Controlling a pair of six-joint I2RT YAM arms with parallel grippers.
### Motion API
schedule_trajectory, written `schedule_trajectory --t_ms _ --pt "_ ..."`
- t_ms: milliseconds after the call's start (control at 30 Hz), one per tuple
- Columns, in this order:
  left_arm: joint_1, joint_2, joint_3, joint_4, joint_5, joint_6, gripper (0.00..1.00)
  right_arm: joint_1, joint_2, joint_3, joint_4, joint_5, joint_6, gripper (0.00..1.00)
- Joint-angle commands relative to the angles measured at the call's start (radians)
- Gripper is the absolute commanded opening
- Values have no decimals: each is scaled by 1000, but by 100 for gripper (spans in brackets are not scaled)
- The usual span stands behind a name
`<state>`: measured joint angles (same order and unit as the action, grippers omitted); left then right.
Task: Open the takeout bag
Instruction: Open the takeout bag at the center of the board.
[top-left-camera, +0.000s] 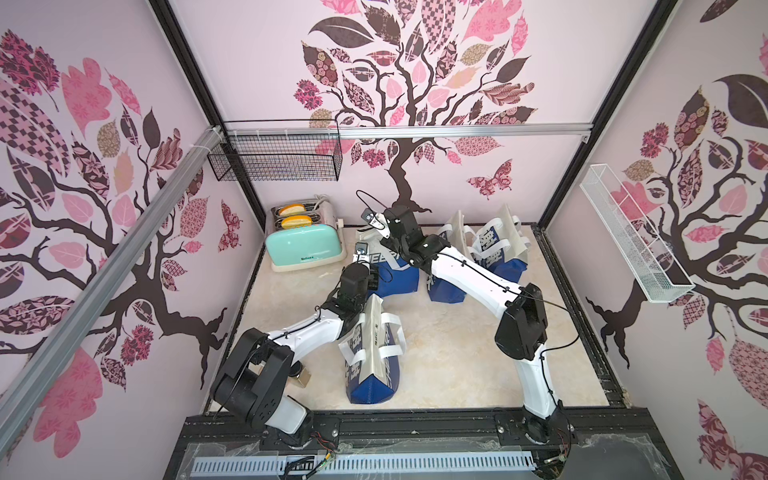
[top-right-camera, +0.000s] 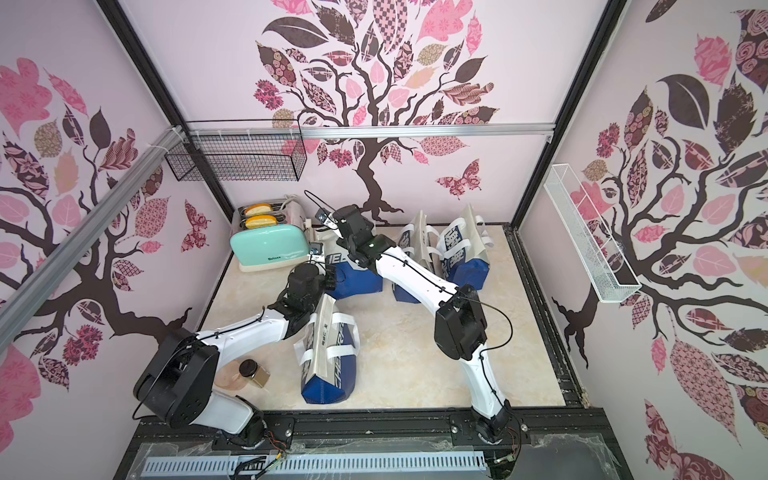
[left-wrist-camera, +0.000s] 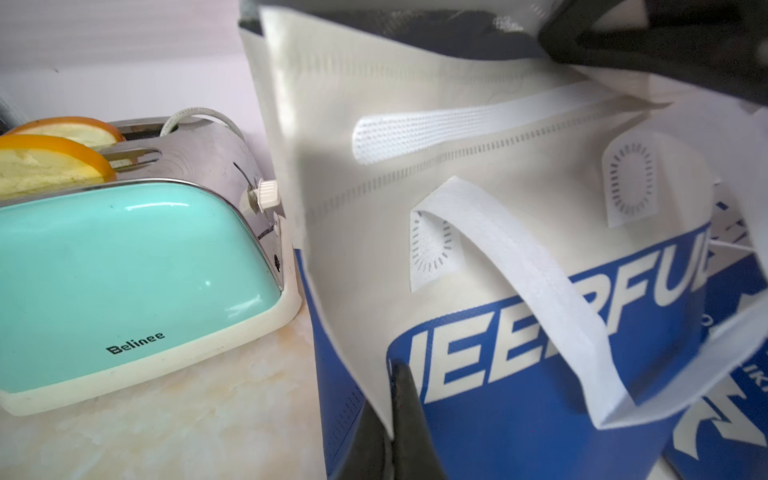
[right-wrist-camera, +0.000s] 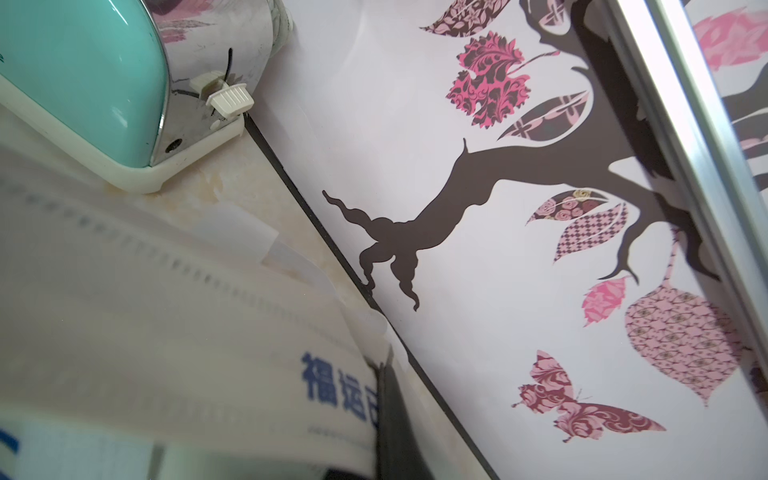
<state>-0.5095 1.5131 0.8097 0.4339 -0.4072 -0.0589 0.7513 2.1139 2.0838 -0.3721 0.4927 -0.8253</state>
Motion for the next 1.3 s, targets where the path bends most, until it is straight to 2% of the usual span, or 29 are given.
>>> schedule_trajectory --t_ms 0,167,333,500,667,900,1000,1100,1200,1267 --pt "29 37 7 -114 -87 52 0 -29 -52 89 57 154 -149 0" --pt "29 70 35 -134 -113 114 0 -27 -60 96 68 179 -300 0" --pt "29 112 48 -139 -140 168 0 -26 -66 137 77 172 -393 0" --pt "36 146 70 -151 -121 173 0 -35 -68 183 51 151 -377 0" --pt "58 152 96 -171 -83 163 0 -65 -66 213 -37 107 -283 0" --pt "58 165 115 -196 -88 200 0 -89 -70 266 -90 65 -255 0" --pt "58 152 117 -205 -73 180 0 -95 -77 271 -140 42 -177 0" --pt "58 124 119 -214 -44 141 0 -104 -79 275 -234 -22 11 0" --pt "57 97 120 -218 -29 130 0 -117 -88 227 -315 -127 216 7" --pt "54 86 124 -218 -27 128 0 -119 -119 104 -267 -191 301 15"
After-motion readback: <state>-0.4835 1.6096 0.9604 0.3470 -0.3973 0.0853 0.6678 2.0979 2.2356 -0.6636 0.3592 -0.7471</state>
